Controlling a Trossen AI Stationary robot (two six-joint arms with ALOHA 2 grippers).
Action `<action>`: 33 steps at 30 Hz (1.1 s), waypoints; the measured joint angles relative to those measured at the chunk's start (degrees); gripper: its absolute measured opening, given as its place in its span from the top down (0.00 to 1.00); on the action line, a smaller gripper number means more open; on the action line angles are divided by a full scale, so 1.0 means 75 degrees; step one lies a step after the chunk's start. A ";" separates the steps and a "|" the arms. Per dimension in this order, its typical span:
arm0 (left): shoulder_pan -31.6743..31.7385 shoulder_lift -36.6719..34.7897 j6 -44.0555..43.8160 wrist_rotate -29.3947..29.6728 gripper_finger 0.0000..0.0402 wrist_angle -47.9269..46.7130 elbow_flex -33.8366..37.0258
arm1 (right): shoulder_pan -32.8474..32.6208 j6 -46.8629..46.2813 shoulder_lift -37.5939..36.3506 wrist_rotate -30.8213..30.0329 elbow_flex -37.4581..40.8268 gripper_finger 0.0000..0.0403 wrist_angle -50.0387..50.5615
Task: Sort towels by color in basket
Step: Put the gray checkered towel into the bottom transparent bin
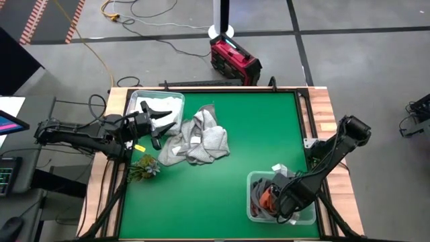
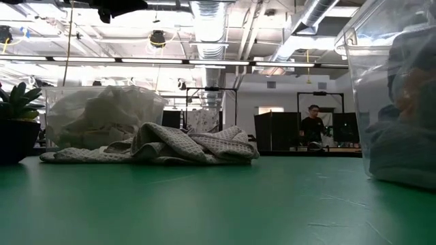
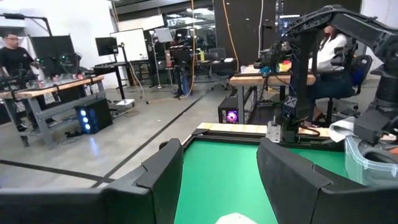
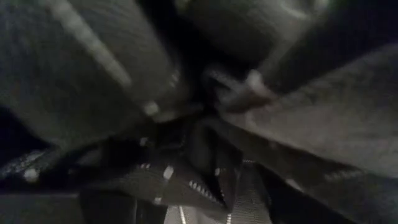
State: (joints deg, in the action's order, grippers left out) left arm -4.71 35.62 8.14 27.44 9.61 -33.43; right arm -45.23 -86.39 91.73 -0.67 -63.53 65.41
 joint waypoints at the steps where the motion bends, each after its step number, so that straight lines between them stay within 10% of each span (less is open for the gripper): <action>1: -0.0001 0.0000 0.0000 0.0002 0.51 0.0000 0.0000 | 0.0003 -0.0042 -0.0122 0.0004 -0.0044 0.33 0.0040; 19: -0.0003 0.0000 -0.0070 -0.0003 0.51 -0.0162 0.0000 | 0.0006 -0.0877 -0.1633 0.0147 -0.1236 0.33 0.1264; 33: -0.0003 0.0000 -0.0190 -0.0003 0.51 -0.0160 0.0000 | 0.0003 -0.0412 -0.2838 -0.1998 -0.1236 0.33 0.2277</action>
State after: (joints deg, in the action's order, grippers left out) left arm -4.73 35.62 6.72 27.42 8.40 -33.43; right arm -45.21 -89.48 70.44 -15.65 -72.79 82.49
